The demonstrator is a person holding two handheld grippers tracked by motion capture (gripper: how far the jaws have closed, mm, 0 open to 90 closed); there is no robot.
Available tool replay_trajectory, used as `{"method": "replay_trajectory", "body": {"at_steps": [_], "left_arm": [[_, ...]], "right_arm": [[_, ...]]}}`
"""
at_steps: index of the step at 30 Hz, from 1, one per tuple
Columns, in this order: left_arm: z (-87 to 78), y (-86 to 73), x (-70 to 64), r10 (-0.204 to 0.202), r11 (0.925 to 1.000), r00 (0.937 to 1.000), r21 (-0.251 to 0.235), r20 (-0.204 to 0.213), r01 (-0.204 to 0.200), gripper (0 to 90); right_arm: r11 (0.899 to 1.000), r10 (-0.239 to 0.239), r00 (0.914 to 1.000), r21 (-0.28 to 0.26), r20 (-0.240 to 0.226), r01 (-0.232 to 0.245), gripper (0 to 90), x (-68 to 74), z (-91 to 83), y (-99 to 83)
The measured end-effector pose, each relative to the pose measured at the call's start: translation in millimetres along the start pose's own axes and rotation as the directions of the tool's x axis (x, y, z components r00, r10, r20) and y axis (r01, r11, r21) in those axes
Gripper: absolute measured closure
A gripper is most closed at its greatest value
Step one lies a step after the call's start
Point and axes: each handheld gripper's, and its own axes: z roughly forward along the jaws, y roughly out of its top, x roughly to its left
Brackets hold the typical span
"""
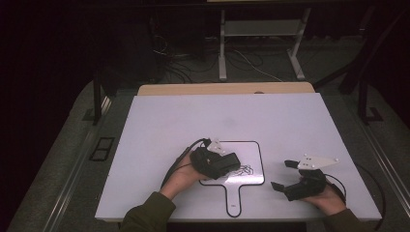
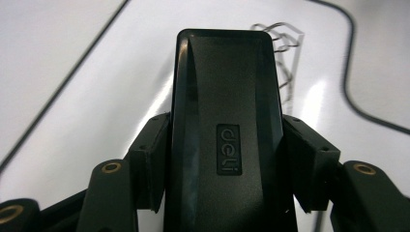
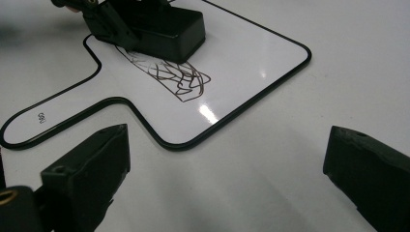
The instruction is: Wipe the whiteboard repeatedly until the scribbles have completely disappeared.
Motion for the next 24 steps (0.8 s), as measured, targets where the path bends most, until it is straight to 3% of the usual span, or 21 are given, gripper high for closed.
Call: {"method": "replay_trajectory", "body": {"at_steps": [6,10,21,24], "left_arm": [[-5.8,-7.3,15.0,-0.053,0.9986,0.9977,-0.008,-0.041,0.053,38.8],[-8.2,-10.6,20.0,-0.072,0.9974,0.9963,-0.013,-0.047,0.071,38.8],[-3.3,-3.0,-6.4,0.012,0.9999,0.9999,0.010,-0.006,-0.012,38.8],[-1.4,-1.5,-14.9,0.017,0.9998,0.9997,0.007,0.015,-0.017,38.8]], "right_arm": [[1.000,-0.001,1.0000,-0.003,0.000,0.001,1.8,-0.2,-0.1,0.0],[1.000,-0.002,1.0000,-0.002,0.000,0.002,1.8,-0.3,-0.2,0.0],[1.000,0.001,1.0000,-0.002,0.001,-0.001,1.8,-0.4,-0.1,0.1],[1.000,-0.001,1.0000,0.000,0.001,0.001,1.8,-0.2,0.1,0.1]]}}
